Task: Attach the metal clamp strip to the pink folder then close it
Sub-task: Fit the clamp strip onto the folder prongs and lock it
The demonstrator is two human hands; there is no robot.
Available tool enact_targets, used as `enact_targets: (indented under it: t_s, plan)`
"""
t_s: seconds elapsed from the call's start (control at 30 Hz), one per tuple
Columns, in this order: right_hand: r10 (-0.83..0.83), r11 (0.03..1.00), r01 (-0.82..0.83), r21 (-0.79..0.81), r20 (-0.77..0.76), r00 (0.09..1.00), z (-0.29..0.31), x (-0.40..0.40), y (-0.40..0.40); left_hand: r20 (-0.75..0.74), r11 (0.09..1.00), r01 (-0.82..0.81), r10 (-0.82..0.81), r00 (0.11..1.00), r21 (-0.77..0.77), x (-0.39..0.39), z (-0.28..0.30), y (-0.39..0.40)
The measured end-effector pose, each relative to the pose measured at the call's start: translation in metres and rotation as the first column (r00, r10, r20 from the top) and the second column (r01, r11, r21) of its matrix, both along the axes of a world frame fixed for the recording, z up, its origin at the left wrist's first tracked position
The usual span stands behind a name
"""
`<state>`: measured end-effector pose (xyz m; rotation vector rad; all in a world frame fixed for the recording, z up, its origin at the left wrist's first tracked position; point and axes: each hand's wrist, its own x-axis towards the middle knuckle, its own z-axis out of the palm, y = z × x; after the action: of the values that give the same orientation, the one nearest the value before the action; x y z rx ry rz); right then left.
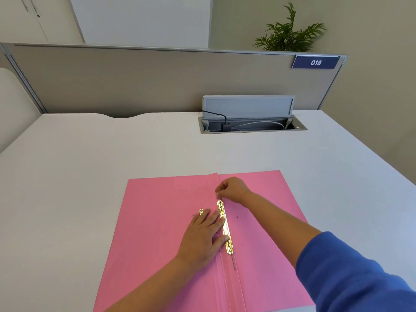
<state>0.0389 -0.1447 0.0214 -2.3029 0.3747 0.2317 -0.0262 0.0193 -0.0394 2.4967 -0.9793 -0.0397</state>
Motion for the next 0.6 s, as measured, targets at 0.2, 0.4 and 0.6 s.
enact_targets:
  t_s: [0.2, 0.4, 0.6]
  plan:
    - [-0.022, 0.995, 0.02, 0.098, 0.025, 0.999, 0.0, -0.012, -0.007, 0.003, 1.0, -0.002, 0.002, 1.0, -0.018, 0.0, -0.001, 0.0]
    - [0.014, 0.974, -0.006, -0.226, 0.034, 0.999, 0.007, -0.055, -0.019, -0.009, 1.0, 0.009, -0.009, 1.0, -0.026, 0.0, 0.0, 0.001]
    - [0.164, 0.856, -0.328, -0.399, -0.391, 0.905, 0.001, -0.143, -0.024, -0.044, 0.999, 0.024, -0.022, 0.999, 0.046, 0.01, 0.001, 0.002]
